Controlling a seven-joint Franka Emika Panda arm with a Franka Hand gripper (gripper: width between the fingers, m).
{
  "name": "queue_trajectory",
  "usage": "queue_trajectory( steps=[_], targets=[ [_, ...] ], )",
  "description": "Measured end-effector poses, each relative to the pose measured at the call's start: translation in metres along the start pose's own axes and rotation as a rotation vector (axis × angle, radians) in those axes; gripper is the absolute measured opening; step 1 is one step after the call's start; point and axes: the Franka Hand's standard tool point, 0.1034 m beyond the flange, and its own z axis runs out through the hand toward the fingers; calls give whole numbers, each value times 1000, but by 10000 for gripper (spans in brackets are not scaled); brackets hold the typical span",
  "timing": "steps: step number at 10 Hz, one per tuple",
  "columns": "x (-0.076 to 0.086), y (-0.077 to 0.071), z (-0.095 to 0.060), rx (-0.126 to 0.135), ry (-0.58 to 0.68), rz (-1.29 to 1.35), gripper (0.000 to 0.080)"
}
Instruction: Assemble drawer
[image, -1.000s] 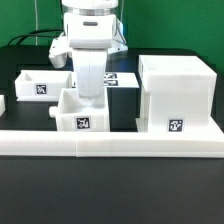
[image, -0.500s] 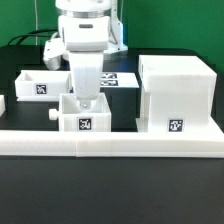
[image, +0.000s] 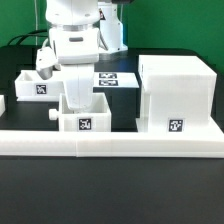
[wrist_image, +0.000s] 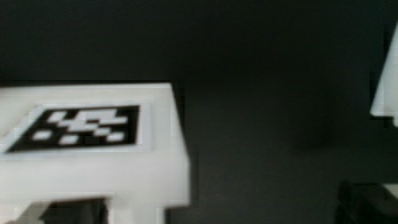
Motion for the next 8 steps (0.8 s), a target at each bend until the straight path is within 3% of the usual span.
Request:
queue_trajectory(
  steps=[2, 3, 5, 6, 7, 8],
  targets=[
    [2, 1, 0, 3, -1, 8, 649],
    [2, 0, 0, 3, -1, 9, 569],
    [2, 0, 0, 3, -1, 9, 253],
    [2, 0, 0, 3, -1, 9, 253],
    [2, 2, -1, -2, -1, 9, 79],
    [2, 3, -2, -8, -2, 9, 48]
  ],
)
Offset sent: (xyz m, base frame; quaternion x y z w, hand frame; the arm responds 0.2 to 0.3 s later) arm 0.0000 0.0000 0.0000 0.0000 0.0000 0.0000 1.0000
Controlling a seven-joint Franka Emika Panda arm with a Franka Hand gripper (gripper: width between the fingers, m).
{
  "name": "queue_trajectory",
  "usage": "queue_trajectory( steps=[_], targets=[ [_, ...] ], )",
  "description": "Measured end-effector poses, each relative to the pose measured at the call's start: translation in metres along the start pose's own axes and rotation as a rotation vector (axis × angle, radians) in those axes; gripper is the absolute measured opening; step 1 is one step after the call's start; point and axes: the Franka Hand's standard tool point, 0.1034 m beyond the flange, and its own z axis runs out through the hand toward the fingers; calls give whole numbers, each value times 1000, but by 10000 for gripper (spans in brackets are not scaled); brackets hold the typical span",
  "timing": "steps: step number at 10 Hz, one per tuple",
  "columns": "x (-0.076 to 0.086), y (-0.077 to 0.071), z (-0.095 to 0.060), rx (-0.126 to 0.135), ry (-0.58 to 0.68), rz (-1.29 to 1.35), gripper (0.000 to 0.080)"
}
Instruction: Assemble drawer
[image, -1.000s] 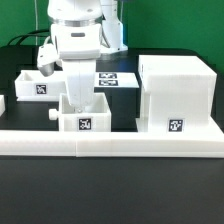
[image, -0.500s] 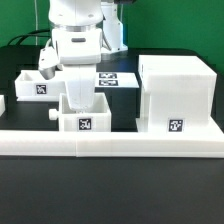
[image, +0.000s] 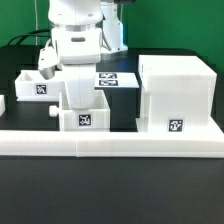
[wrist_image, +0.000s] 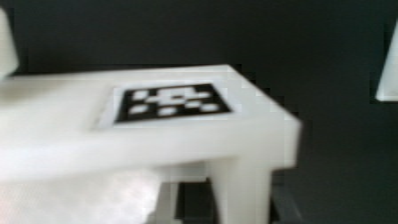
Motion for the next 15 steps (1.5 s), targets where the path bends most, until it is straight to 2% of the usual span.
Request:
queue_trajectory(
  steps=[4, 7, 10, 13, 14, 15],
  targets=[
    [2, 3, -3, -14, -1, 22, 48],
    [15, 6, -23, -32, -5, 85, 38],
    [18, 3, -39, -47, -12, 88, 38],
    [18, 2, -36, -41, -11, 89, 38],
    [18, 4, -33, -55, -8, 89, 38],
    [19, 7, -24, -67, -1, 96, 38]
  ],
)
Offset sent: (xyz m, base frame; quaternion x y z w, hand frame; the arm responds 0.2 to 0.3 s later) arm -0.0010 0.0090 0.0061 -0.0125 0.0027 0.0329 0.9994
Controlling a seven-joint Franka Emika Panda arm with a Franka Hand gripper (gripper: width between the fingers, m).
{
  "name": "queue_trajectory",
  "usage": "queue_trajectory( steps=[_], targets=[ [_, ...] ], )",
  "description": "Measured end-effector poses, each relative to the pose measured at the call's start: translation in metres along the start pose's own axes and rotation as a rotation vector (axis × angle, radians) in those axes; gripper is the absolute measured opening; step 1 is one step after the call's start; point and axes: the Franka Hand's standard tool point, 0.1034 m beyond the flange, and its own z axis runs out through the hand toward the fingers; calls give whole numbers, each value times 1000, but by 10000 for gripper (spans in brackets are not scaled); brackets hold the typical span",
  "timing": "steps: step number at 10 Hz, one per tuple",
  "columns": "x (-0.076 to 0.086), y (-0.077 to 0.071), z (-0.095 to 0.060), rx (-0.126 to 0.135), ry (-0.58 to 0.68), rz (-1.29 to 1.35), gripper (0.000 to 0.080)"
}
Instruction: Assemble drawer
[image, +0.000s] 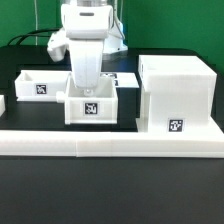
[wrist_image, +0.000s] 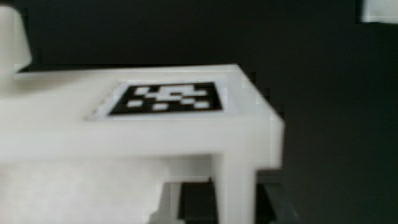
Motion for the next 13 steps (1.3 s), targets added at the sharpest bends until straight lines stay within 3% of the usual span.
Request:
queue_trajectory(
  steps=[1, 2, 4, 6, 7, 8, 12, 13],
  targets=[
    [2, 2, 3, 11, 1, 14, 38],
    [5, 11, 2, -50, 9, 18, 38],
    [7, 12, 5, -75, 15, 26, 38],
    [7, 11, 5, -75, 15, 27, 38],
    [8, 13, 6, -93, 18, 27, 38],
    [8, 14, 7, -85, 19, 26, 38],
    [20, 31, 8, -89, 23, 58, 38],
    [25, 35, 7, -100, 27, 86, 38]
  ],
)
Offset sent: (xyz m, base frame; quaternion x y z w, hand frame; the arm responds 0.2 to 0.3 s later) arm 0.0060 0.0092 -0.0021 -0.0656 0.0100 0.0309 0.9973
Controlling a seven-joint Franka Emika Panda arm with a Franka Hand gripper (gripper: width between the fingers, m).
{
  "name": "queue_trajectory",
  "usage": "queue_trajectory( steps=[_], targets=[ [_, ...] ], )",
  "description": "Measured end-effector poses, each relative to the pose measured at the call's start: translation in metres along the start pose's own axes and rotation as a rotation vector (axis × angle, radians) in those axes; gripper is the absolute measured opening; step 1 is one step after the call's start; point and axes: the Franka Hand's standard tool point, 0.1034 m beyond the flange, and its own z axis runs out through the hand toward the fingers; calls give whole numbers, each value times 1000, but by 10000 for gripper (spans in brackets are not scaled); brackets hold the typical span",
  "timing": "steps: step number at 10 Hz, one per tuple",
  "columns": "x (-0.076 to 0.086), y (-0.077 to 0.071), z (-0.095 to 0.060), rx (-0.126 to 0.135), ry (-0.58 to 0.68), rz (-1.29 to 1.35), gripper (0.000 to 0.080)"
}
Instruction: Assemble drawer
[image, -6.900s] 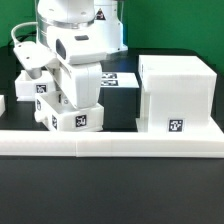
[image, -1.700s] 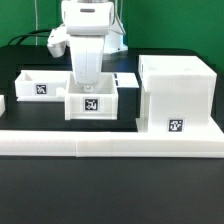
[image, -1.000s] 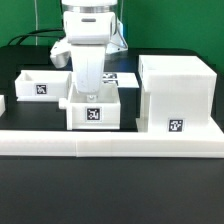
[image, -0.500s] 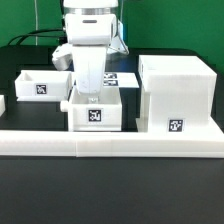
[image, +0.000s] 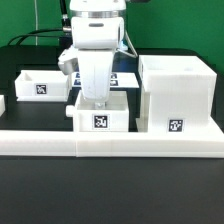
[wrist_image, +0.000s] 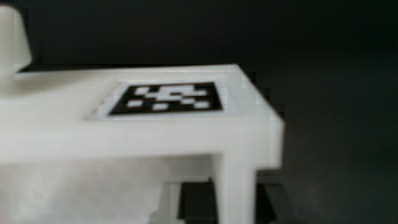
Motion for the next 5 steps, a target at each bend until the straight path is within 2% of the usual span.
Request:
queue_trajectory(
  steps=[1, 5],
  targets=[
    [2, -1, 0, -6, 2, 18, 38],
    [6, -4, 5, 3, 4, 18, 38]
  ],
)
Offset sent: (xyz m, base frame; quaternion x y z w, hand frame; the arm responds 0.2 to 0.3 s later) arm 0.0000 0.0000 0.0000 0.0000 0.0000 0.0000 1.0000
